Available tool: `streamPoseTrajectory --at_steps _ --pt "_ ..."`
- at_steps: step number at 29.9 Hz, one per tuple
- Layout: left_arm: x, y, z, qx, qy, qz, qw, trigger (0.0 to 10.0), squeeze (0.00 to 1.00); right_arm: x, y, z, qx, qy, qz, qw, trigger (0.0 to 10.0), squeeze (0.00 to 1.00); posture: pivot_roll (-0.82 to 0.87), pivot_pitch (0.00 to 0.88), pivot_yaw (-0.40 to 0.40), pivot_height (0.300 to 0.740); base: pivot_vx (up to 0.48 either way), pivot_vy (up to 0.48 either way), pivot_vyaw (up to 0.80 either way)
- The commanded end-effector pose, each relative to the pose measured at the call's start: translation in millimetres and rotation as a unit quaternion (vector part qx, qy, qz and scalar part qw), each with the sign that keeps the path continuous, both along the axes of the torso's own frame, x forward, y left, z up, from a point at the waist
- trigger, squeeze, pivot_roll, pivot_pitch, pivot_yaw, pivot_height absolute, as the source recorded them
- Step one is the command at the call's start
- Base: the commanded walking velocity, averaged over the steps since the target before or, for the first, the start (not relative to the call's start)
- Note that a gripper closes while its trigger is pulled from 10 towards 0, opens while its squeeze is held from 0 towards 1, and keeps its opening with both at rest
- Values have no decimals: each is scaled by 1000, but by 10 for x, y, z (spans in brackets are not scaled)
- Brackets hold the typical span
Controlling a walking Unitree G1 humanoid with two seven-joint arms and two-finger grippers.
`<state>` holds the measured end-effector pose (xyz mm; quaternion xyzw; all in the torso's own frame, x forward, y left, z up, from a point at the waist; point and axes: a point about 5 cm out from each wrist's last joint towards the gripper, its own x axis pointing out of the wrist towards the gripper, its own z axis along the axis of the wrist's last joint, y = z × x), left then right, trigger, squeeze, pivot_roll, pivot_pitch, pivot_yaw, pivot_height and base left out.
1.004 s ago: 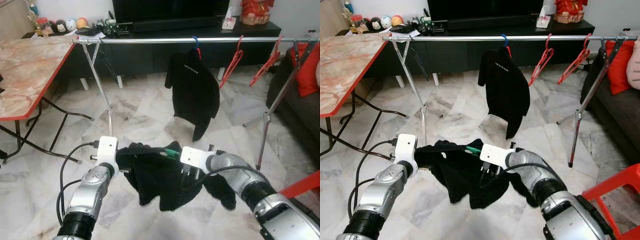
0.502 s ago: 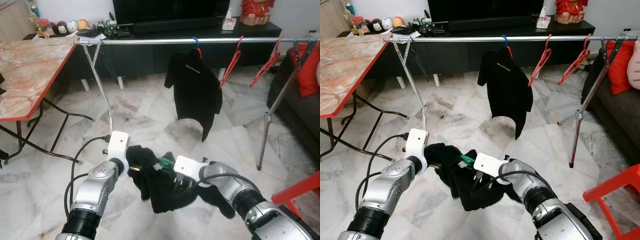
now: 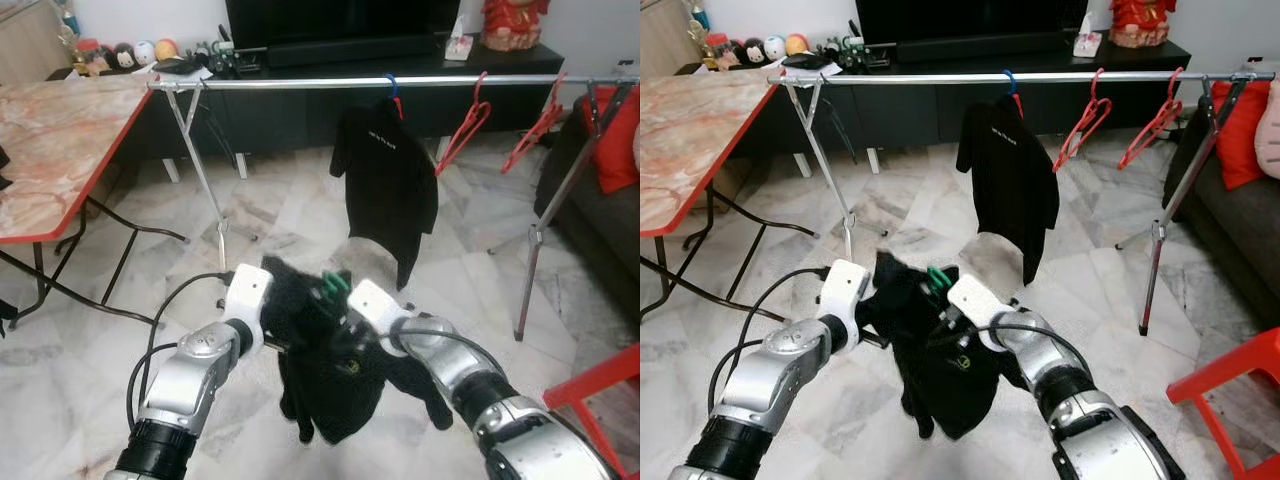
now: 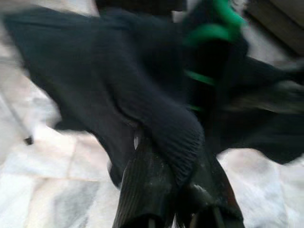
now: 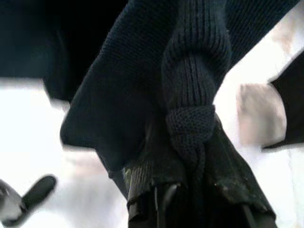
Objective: Hang hanger
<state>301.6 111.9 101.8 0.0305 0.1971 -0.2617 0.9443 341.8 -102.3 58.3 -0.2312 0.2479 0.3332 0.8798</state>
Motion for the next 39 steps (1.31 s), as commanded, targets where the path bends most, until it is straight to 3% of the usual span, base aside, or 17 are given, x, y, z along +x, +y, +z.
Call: streamPoseTrajectory --at_steps 1,3,4,5,6,18,23,31,32,33,34,35,39 --pt "-53 -11 -28 2 10 -17 1000 10000 0 91 57 169 35 -28 -1 999 0 0 -122 0 58 740 0 0 0" --pt "-65 -31 -31 0 13 -25 1000 10000 0 102 56 184 36 -32 -1 999 0 0 -121 0 55 740 0 0 0" --pt "-78 -43 -34 -1 14 -31 999 10000 812 109 57 196 37 -34 0 999 0 0 -121 0 55 740 0 0 0" --pt "-78 -43 -34 -1 14 -31 999 10000 812 109 57 196 37 -34 0 999 0 0 -121 0 55 740 0 0 0" --pt "-88 -50 -34 -2 16 -35 999 10000 1000 116 59 206 39 -36 0 999 0 0 -120 0 54 740 0 0 0" --pt "-155 12 -29 9 17 -51 999 10000 1000 130 11 248 44 -50 20 998 0 0 -120 0 52 740 0 0 0" --pt "-156 175 104 10 -26 -42 999 10000 1000 82 -51 207 10 -56 72 996 0 0 -117 0 51 740 0 0 0" --pt "-225 270 231 -3 -66 -71 995 10000 1000 42 -197 161 -32 -57 106 992 0 0 -116 0 51 740 0 0 0" --pt "-239 270 245 -10 -69 -77 995 10000 1000 39 -216 157 -35 -57 108 992 0 0 -114 0 50 740 0 0 0" --pt "-390 236 316 -38 -79 -150 985 10000 1000 -9 -373 143 -56 -58 145 986 0 0 -115 0 53 740 0 0 0" --pt "-390 236 316 -38 -79 -150 985 10000 1000 -9 -373 143 -56 -58 145 986 0 0 -115 0 53 740 0 0 0" --pt "-471 215 348 -50 -81 -190 977 10000 1000 -49 -447 137 -69 -56 175 981 0 0 -122 0 57 740 0 0 0" --pt "-513 191 405 -62 -84 -219 970 10000 1000 -74 -483 131 -77 -52 196 976 0 0 -122 0 57 740 0 0 0"
